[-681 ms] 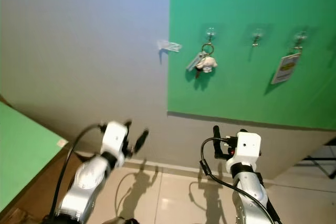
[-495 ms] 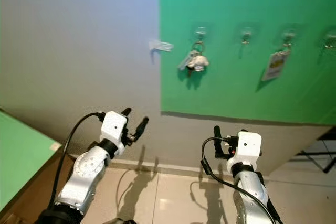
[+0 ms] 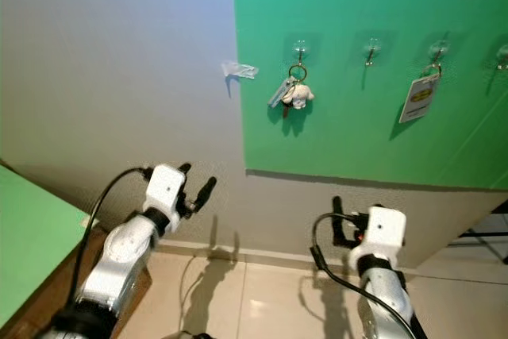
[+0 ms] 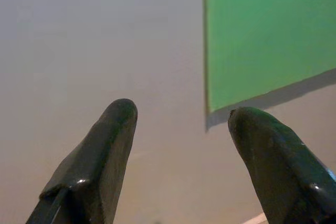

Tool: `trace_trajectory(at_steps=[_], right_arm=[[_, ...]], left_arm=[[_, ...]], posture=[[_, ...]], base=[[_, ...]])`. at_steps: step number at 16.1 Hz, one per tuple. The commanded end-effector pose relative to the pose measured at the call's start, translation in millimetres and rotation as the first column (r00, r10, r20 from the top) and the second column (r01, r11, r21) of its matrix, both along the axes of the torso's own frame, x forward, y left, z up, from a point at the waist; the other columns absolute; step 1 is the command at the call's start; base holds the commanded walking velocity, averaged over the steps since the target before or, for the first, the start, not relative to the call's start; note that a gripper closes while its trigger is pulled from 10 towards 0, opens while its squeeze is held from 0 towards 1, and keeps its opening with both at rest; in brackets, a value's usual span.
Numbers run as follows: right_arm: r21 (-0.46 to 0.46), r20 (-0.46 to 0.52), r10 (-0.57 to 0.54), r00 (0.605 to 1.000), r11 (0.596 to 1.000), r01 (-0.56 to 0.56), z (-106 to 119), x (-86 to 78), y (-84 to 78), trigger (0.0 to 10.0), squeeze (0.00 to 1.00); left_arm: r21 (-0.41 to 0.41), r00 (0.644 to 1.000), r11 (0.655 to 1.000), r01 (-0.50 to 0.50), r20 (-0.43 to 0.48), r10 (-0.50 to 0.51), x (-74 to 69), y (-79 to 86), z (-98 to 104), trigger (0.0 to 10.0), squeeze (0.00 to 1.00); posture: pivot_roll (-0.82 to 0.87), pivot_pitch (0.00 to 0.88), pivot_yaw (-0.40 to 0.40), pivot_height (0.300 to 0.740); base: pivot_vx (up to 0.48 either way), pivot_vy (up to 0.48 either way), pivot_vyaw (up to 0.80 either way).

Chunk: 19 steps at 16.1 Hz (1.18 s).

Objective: Hang keys on a hook

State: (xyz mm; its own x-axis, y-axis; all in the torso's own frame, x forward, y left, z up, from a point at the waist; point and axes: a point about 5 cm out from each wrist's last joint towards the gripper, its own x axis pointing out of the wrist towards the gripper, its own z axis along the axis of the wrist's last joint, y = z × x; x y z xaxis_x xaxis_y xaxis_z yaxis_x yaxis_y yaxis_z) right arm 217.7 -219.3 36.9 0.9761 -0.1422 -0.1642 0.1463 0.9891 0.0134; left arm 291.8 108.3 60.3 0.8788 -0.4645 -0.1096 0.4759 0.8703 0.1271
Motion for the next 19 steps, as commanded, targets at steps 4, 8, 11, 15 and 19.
trace_trajectory(at_steps=[4,8,11,15,19], right_arm=[[0.003,0.032,0.017,0.999,1.0,-0.017,6,2.8,8.2,10.0,0.0],[0.022,0.039,0.09,0.995,0.996,-0.091,7,17.9,22.3,10.0,0.0],[0.033,0.036,0.123,0.992,0.992,-0.124,7,27.6,27.2,10.0,0.0],[0.038,0.037,0.122,0.992,0.992,-0.123,6,32.6,28.8,10.0,0.0],[0.04,0.029,0.13,0.991,0.991,-0.132,3,33.0,30.5,10.0,0.0]], left_arm=[[-0.034,0.999,0.999,0.034,0.013,-0.033,11.0,-19.2,8,10.0,0.0],[-0.062,1.0,0.998,0.011,0.016,-0.01,9.5,-20.8,9,10.0,0.0],[-0.066,1.0,0.998,-0.012,0.02,0.013,12.5,-13.9,11,10.0,0.0],[-0.052,0.999,0.999,-0.013,0.035,0.014,19.5,-10.9,16,10.0,0.0],[-0.018,0.997,0.999,-0.032,0.07,0.033,25.8,-8.4,22,10.0,0.0]], posture=[[-0.25,0.009,0.088,0.74],[-0.19,0.007,0.062,0.74],[-0.16,0.0,0.055,0.74],[-0.15,0.0,0.056,0.74],[-0.15,0.0,0.065,0.74]], base=[[0.0,0.0,0.0],[0.0,0.233,0.0],[0.0,0.472,0.0],[0.0,0.48,0.0],[0.0,0.0,0.51]])
